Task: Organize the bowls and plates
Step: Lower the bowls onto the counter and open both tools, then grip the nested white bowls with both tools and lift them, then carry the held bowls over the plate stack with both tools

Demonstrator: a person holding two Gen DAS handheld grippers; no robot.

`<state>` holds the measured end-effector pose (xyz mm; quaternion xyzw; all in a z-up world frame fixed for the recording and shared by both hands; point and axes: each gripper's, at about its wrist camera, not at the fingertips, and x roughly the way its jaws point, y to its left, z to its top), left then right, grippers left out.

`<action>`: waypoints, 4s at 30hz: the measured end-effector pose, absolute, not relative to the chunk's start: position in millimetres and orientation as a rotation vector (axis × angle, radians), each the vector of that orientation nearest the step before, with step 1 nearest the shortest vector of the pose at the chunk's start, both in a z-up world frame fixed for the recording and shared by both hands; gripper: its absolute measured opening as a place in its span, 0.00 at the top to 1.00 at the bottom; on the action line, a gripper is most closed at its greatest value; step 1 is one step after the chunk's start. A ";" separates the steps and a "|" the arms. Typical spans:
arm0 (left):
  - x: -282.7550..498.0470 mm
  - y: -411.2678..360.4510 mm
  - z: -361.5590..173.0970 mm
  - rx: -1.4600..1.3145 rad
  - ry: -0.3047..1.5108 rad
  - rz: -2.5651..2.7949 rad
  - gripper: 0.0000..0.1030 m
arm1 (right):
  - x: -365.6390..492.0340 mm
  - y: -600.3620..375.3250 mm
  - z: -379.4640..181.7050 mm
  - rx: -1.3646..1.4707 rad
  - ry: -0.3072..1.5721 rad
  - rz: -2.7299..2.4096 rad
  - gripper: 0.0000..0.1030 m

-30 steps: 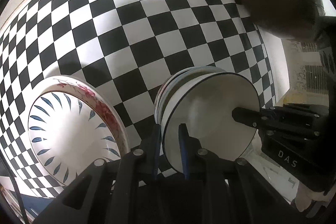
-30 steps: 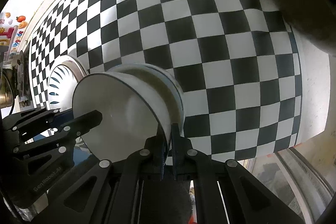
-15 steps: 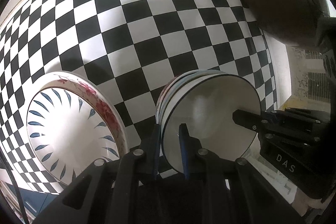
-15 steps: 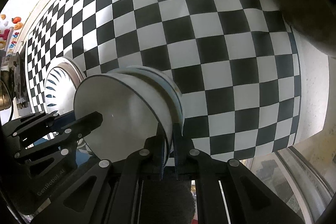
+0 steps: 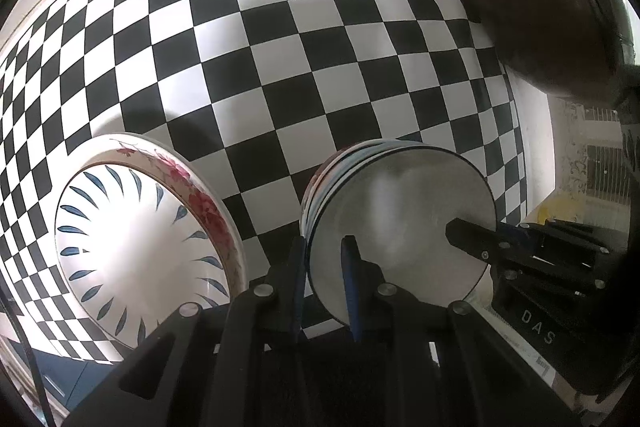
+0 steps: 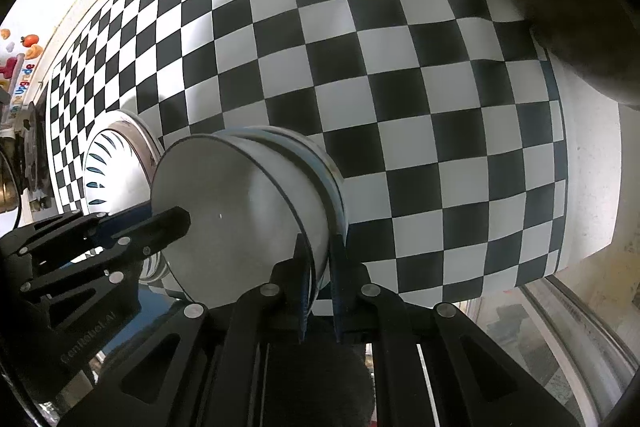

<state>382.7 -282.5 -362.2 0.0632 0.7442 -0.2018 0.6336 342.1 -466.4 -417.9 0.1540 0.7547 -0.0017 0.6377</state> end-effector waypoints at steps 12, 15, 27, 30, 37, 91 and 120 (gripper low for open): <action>377.7 -280.3 -342.6 0.146 1.662 -0.462 0.85 | 335.8 -464.8 -403.5 0.303 1.685 -0.018 0.85; 371.8 -276.1 -324.4 0.161 1.611 -0.463 0.85 | 330.7 -463.0 -389.1 0.296 1.642 -0.021 0.85; 341.3 -250.8 -234.7 0.178 1.390 -0.478 0.85 | 287.5 -451.4 -293.8 0.290 1.391 -0.039 0.58; 334.3 -246.8 -217.1 0.182 1.332 -0.467 0.80 | 276.9 -446.3 -274.2 0.269 1.347 -0.049 0.47; 324.8 -233.4 -190.5 0.155 1.266 -0.453 0.74 | 260.0 -435.9 -236.6 0.198 1.262 -0.067 0.25; 407.8 -279.4 -459.6 -0.134 1.890 -0.658 0.57 | 327.7 -488.4 -504.7 0.787 1.588 0.124 0.33; 415.6 -266.2 -434.7 -0.109 1.827 -0.620 0.60 | 334.1 -461.5 -514.2 0.955 1.607 0.196 0.39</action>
